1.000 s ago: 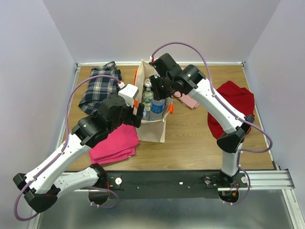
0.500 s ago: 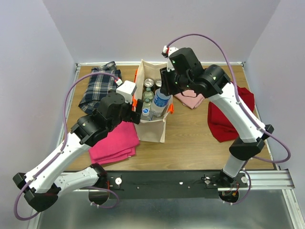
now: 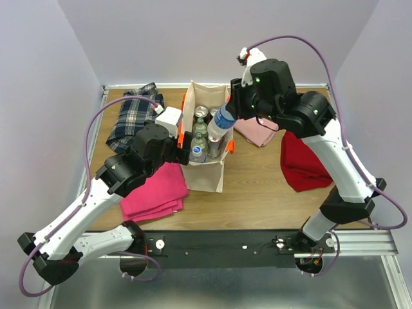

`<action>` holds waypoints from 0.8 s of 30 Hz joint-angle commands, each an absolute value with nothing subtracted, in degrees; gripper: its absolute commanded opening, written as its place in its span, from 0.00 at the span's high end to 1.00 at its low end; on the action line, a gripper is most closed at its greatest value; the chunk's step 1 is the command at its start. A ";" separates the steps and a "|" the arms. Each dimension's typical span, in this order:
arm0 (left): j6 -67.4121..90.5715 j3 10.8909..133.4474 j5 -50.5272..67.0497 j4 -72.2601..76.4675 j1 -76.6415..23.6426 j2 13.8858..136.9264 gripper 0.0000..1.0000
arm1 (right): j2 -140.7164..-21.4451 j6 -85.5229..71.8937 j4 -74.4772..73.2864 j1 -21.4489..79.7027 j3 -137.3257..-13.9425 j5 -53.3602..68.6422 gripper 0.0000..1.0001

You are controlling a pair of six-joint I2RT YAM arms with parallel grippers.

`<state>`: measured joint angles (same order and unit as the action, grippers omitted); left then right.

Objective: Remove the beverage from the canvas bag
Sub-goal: Take out the drink from the canvas bag.

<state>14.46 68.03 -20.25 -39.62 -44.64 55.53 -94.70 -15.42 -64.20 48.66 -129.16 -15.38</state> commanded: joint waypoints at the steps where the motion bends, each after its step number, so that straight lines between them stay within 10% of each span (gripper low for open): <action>1: 15.03 69.96 -22.32 -40.52 -44.82 55.99 0.01 | -88.51 -14.15 -51.07 48.96 -130.08 -21.61 0.99; 24: 13.89 70.05 -23.20 -41.22 -44.82 56.07 0.01 | -83.06 -9.66 -42.28 48.87 -120.59 -52.20 0.99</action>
<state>14.39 69.01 -21.39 -39.90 -44.64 56.34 -86.21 -9.96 -51.94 48.69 -122.06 -41.63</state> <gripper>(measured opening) 0.988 0.412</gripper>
